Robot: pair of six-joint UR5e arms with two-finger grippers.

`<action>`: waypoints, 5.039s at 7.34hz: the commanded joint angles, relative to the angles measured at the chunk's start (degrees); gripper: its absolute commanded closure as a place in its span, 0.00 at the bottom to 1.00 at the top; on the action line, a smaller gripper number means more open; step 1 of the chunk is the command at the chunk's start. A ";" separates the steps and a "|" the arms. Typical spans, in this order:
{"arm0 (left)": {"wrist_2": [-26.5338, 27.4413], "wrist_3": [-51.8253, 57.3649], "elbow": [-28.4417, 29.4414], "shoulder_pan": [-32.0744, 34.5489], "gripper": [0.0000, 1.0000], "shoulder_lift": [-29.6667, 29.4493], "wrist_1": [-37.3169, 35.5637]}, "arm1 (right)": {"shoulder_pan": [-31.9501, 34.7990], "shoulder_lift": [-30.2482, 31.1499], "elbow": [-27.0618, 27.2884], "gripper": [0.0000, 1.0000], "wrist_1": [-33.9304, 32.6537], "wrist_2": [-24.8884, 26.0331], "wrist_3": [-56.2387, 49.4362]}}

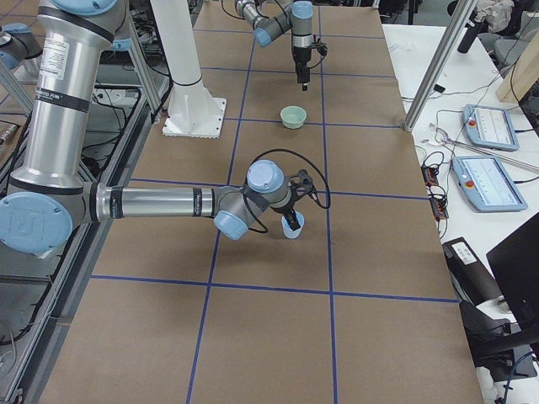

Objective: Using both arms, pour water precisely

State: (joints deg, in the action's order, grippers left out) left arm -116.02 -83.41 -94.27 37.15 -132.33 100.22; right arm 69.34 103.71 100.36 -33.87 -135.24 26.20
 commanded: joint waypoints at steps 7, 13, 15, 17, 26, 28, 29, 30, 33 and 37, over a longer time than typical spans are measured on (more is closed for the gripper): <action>0.44 0.26 0.14 0.29 0.00 0.32 0.06 | -10.62 0.26 -15.01 0.02 33.95 17.10 3.60; 0.44 0.26 -0.04 0.99 0.00 1.03 0.06 | -16.34 -0.79 -21.70 0.02 41.86 25.29 4.29; 0.44 0.26 -0.04 0.99 0.00 1.03 -0.03 | -17.48 -1.58 -21.70 0.02 41.95 25.91 6.32; 0.44 0.26 -0.21 1.17 0.00 1.03 0.06 | -18.45 -2.11 -21.70 0.02 41.95 27.39 6.32; 0.44 0.26 -1.00 1.61 0.00 1.90 -0.03 | -19.07 -4.57 -23.89 0.02 42.04 30.13 6.32; 0.44 0.26 -1.80 1.61 0.00 2.43 -0.03 | -19.42 -5.01 -23.89 0.02 42.13 30.13 6.41; 0.44 0.26 -1.80 1.61 0.00 2.43 -0.03 | -19.77 -5.19 -23.98 0.02 42.13 30.13 6.76; 0.35 0.26 -1.97 1.69 0.00 2.43 -0.03 | -19.86 -5.10 -23.98 0.02 42.13 30.13 6.85; 0.35 0.26 -1.97 1.70 0.00 2.52 -0.03 | -19.95 -5.10 -25.81 0.02 44.83 30.13 6.85; 0.44 0.26 -2.06 1.70 0.00 3.22 -0.03 | -20.30 -5.36 -26.09 0.02 45.47 30.30 6.85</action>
State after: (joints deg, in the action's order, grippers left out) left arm -115.58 -83.15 -96.32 38.85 -129.17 100.20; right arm 49.22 98.47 74.31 11.55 -105.04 33.05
